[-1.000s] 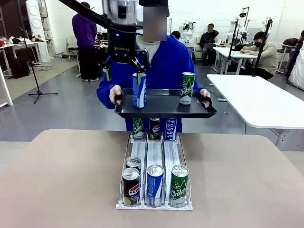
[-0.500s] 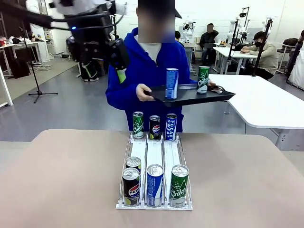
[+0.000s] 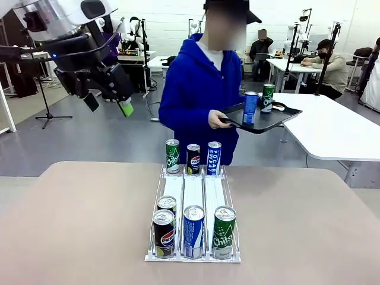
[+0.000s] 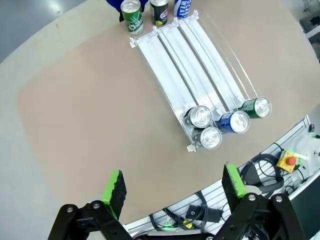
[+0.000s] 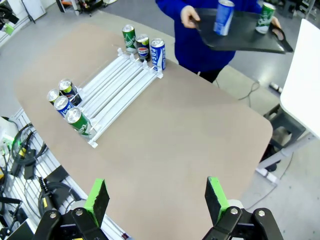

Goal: Retrieve and hand over the desired beverage to the person.
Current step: Place the picked can on the Handle tray extended by the person.

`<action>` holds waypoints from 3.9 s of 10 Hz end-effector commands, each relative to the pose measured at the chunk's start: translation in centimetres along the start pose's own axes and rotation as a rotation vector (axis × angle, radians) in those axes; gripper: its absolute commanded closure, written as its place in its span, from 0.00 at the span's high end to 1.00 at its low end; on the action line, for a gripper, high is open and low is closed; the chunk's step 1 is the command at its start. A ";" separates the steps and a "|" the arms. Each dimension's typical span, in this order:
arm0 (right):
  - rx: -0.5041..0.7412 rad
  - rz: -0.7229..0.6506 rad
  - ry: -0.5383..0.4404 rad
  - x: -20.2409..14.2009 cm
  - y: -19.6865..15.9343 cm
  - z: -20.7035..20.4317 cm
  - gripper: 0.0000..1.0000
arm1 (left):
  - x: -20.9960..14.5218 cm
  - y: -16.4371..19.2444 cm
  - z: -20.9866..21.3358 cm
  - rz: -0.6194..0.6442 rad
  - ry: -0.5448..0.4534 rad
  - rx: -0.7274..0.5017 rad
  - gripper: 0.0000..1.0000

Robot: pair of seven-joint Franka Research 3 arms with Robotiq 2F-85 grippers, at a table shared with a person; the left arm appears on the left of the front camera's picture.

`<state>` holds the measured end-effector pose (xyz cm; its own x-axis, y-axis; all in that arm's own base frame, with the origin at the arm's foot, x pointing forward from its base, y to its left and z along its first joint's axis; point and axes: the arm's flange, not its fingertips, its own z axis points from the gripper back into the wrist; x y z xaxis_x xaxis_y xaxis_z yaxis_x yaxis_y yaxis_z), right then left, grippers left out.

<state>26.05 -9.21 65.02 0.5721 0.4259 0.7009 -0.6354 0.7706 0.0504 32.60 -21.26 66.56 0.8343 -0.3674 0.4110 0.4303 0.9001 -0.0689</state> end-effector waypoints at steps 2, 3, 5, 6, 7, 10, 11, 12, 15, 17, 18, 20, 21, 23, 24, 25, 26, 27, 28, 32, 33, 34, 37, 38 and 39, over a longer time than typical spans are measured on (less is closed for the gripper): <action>0.000 0.000 0.000 0.1 -0.1 -0.2 1.00 | 0.6 -1.1 0.4 -0.014 -0.009 0.012 1.00; 0.000 0.000 0.000 0.1 -0.1 -0.2 1.00 | 0.6 -1.1 0.4 -0.014 -0.009 0.012 1.00; 0.000 0.000 0.000 0.1 -0.1 -0.2 1.00 | 0.6 -1.1 0.4 -0.014 -0.009 0.012 1.00; 0.000 0.000 0.000 0.1 -0.1 -0.2 1.00 | 0.6 -1.1 0.4 -0.014 -0.009 0.012 1.00; 0.000 0.000 0.000 0.1 -0.1 -0.2 1.00 | 0.6 -1.1 0.4 -0.014 -0.009 0.012 1.00; 0.000 0.000 0.000 0.1 -0.1 -0.2 1.00 | -3.2 3.5 3.2 -0.064 -0.078 -0.183 1.00; 0.000 0.000 0.000 0.1 -0.1 -0.2 1.00 | -5.7 7.0 5.5 -0.104 -0.124 -0.258 1.00; 0.000 0.000 0.000 0.1 -0.1 -0.2 1.00 | -8.2 10.3 7.1 -0.145 -0.185 -0.282 1.00; 0.000 0.000 0.000 0.1 -0.1 -0.2 1.00 | -13.2 17.7 7.9 -0.121 -0.286 -0.283 1.00; 0.000 0.000 0.000 0.1 -0.1 -0.2 1.00 | -14.8 20.5 8.2 -0.068 -0.299 -0.282 1.00; 0.000 0.000 0.000 0.1 -0.1 -0.2 1.00 | -14.2 21.2 8.2 -0.023 -0.282 -0.279 1.00; 0.000 0.000 0.000 0.1 -0.1 -0.2 1.00 | -13.6 21.3 7.9 0.016 -0.260 -0.276 1.00; 0.000 0.000 0.000 0.1 -0.1 -0.2 1.00 | -12.5 21.4 7.9 0.018 -0.239 -0.274 1.00; 0.000 0.000 0.000 0.1 -0.1 -0.2 1.00 | -11.8 20.8 7.7 0.002 -0.205 -0.266 1.00; 0.000 0.000 0.000 0.1 -0.1 -0.2 1.00 | -11.5 20.8 7.9 0.003 -0.198 -0.260 1.00; 0.000 0.000 0.000 0.1 -0.1 -0.2 1.00 | -11.3 20.5 8.0 0.001 -0.200 -0.254 1.00; 0.000 0.000 0.000 0.1 -0.1 -0.2 1.00 | -11.7 20.9 7.1 -0.016 -0.214 -0.253 1.00; 0.000 0.000 0.000 0.1 -0.1 -0.2 1.00 | -11.7 20.9 7.1 -0.016 -0.214 -0.253 1.00; 0.000 0.000 0.000 0.1 -0.1 -0.2 1.00 | -11.7 20.9 7.1 -0.016 -0.214 -0.253 1.00; 0.000 0.000 0.000 0.1 -0.1 -0.2 1.00 | -11.7 20.9 7.1 -0.016 -0.214 -0.253 1.00; 0.000 0.000 0.000 0.1 -0.1 -0.2 1.00 | -11.7 20.9 7.1 -0.016 -0.214 -0.253 1.00; 0.000 0.000 0.000 0.1 -0.1 -0.2 1.00 | -11.7 20.9 7.1 -0.016 -0.214 -0.253 1.00; 0.000 0.000 0.000 0.1 -0.1 -0.2 1.00 | -11.7 20.9 7.1 -0.016 -0.214 -0.253 1.00; 0.000 0.000 0.000 0.1 -0.1 -0.2 1.00 | -11.7 20.9 7.1 -0.016 -0.214 -0.253 1.00; 0.000 0.000 0.000 0.1 -0.1 -0.2 1.00 | -11.7 20.9 7.1 -0.016 -0.214 -0.253 1.00</action>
<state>26.05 -9.24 65.03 0.5725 0.4254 0.7009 -0.6346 0.7712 0.0503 29.44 3.50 66.97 0.7511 -0.2988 0.5888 0.5307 0.8037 -0.2692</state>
